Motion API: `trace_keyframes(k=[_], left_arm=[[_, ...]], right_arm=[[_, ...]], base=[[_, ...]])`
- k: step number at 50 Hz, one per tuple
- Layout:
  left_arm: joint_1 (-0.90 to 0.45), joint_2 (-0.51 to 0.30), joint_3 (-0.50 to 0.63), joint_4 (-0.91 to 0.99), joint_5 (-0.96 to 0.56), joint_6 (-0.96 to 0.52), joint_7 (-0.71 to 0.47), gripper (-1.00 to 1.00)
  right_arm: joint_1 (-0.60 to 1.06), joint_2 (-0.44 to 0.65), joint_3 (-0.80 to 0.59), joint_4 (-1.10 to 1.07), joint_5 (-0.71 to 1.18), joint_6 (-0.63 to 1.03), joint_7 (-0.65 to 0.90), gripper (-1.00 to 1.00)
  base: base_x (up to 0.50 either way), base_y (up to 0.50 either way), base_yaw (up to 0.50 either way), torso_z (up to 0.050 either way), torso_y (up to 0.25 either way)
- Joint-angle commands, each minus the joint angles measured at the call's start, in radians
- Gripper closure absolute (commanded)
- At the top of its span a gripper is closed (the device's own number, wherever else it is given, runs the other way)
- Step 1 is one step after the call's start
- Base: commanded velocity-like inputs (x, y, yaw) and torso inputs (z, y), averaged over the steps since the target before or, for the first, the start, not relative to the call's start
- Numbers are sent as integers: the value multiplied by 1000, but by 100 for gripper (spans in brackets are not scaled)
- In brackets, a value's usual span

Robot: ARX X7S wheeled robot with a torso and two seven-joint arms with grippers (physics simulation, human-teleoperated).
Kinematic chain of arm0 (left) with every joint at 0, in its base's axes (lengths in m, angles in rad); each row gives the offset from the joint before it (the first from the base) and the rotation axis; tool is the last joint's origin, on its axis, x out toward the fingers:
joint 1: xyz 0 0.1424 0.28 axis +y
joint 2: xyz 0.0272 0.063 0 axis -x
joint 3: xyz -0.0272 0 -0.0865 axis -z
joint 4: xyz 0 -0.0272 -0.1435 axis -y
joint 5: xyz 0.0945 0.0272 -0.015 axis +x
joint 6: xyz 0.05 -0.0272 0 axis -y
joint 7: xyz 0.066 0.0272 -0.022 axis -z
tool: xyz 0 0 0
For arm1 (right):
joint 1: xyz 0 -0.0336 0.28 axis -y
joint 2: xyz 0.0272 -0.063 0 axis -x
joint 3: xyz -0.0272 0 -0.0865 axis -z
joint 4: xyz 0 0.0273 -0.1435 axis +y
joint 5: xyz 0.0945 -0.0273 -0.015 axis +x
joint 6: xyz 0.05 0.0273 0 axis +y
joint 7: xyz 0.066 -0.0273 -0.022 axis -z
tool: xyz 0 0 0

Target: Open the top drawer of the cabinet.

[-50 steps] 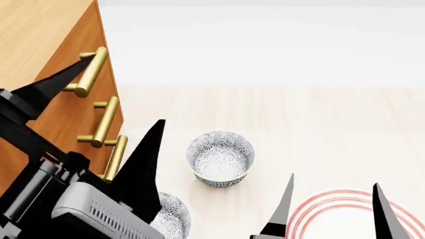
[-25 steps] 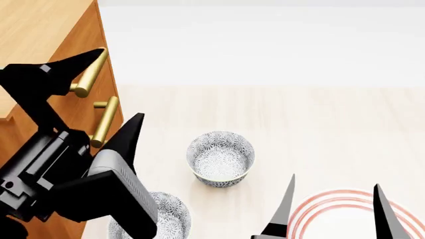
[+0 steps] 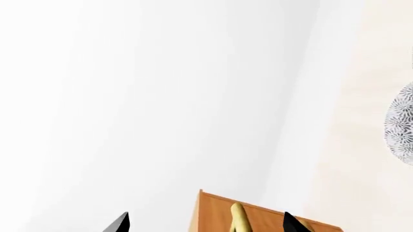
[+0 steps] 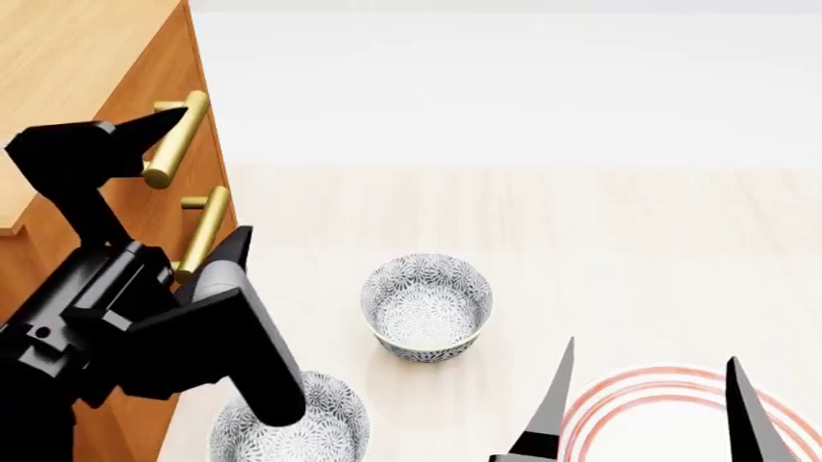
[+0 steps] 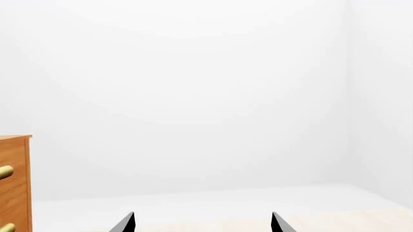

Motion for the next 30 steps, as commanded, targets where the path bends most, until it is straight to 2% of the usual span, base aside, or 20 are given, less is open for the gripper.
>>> trace_keyframes(k=[1, 30], left_arm=[[13, 22, -4, -33, -28, -46, -6, -100], [32, 118, 22, -171, 4, -140, -52, -100]], right_arm=[[-1, 6, -1, -2, 4, -2, 6, -100], [-9, 21, 17, -14, 28, -10, 20, -100]], base=[[0, 0, 0, 0, 0], [0, 0, 0, 0, 0]])
